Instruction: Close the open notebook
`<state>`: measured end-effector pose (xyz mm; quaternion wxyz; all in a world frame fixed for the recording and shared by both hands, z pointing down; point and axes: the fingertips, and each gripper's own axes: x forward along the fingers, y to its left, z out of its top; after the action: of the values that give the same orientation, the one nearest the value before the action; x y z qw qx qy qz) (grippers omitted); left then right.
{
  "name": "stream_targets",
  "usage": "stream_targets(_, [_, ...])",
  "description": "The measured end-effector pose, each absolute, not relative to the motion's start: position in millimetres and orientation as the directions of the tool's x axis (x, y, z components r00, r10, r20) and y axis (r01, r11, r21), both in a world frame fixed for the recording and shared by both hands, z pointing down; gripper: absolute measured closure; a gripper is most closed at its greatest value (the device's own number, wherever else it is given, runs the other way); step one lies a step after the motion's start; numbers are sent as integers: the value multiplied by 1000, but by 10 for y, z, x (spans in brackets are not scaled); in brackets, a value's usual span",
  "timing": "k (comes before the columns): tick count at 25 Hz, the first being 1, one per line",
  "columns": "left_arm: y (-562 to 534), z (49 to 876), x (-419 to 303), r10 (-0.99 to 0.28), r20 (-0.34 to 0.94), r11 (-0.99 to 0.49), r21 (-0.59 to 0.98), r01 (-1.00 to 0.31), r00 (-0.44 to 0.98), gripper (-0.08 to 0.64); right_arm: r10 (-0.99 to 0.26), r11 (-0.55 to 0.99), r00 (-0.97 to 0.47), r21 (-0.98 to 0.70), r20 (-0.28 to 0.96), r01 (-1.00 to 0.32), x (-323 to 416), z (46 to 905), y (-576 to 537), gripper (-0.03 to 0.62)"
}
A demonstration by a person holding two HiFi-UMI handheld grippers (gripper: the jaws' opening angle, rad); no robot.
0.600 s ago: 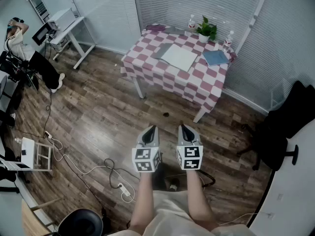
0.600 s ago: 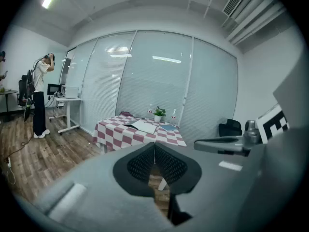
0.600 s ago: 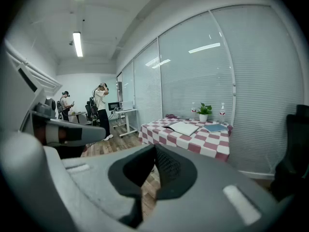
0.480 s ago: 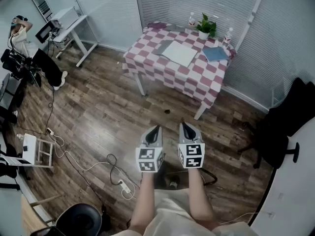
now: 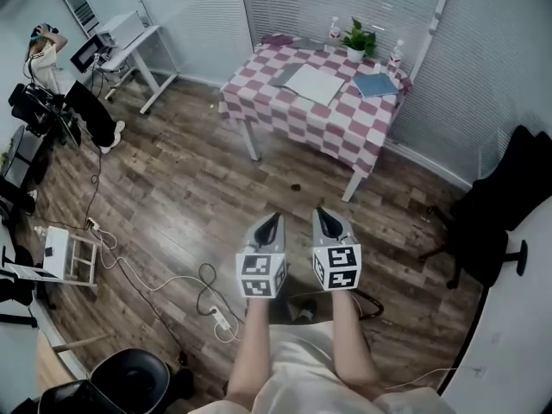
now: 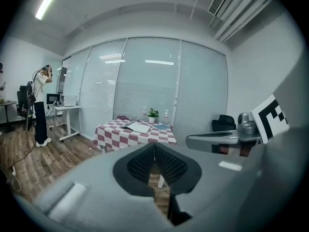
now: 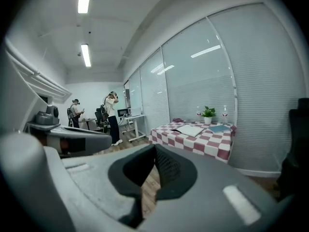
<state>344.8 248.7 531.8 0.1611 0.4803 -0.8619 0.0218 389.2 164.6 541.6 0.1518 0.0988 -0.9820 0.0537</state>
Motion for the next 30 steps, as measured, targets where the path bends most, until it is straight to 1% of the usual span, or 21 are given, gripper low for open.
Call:
stream_targets(4, [2432, 5210, 3317, -820, 272, 546, 105, -831, -504, 551, -176, 974, -935, -85, 308, -211, 3795, 5383, 1565, 591])
stream_targets(11, [2266, 5098, 2841, -842, 273, 514, 146, -845, -465, 552, -141, 977, -933, -108, 330, -185, 3416, 5348, 1388, 591])
stream_targets(16, [2124, 4902, 2373, -861, 244, 491, 163, -856, -447, 552, -168, 970, -929, -111, 329, -215, 3078, 5273, 1204, 591])
stream_targets(19, [1991, 4817, 2133, -893, 220, 438, 228, -870, -392, 552, -189, 967, -923, -100, 335, -235, 2832, 5244, 1073, 591])
stream_targets(21, [1959, 4747, 1954, -907, 198, 414, 256, -874, -371, 552, -211, 960, -922, -109, 324, -257, 2677, 5191, 995, 591])
stream_targets(25, [1910, 4798, 1632, -922, 225, 370, 278, -887, -314, 552, -237, 951, -925, -123, 298, -283, 2392, 5094, 931, 591])
stream_targets(28, [1937, 4988, 1515, -936, 236, 328, 317, -890, -261, 552, -214, 941, -946, -209, 243, -266, 2242, 5081, 1006, 591])
stream_targets(30, [1973, 5089, 1454, -941, 228, 311, 302, -901, -248, 552, -203, 930, -956, -265, 211, -256, 2172, 5090, 1057, 591])
